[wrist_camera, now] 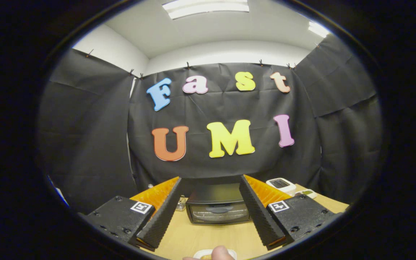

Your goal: Open the toaster oven, put the food inside, and close the toaster oven door.

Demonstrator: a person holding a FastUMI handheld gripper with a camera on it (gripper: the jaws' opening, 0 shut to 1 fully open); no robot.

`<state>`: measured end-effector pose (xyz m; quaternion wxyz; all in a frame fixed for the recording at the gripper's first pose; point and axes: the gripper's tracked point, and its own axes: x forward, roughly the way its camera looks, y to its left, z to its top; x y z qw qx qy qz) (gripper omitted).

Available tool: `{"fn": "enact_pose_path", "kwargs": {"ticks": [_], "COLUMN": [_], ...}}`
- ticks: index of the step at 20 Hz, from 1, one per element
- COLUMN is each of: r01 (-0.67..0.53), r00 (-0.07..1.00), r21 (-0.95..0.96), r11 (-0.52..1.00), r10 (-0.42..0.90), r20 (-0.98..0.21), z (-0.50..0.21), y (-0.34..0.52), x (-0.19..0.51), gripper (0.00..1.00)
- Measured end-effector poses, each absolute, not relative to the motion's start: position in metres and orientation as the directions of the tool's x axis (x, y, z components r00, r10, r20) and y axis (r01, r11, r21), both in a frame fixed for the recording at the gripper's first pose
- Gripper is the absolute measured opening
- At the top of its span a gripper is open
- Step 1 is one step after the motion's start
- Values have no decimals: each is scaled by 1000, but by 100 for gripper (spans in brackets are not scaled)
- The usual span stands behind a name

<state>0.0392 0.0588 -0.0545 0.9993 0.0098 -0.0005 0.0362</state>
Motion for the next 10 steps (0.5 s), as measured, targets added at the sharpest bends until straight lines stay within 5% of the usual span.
{"fn": "enact_pose_path", "kwargs": {"ticks": [10], "r01": [-117], "r00": [993], "r21": [-49], "r11": [992], "r10": [115], "r20": [-38], "z": [-101], "y": [108], "x": [87], "gripper": [100]}}
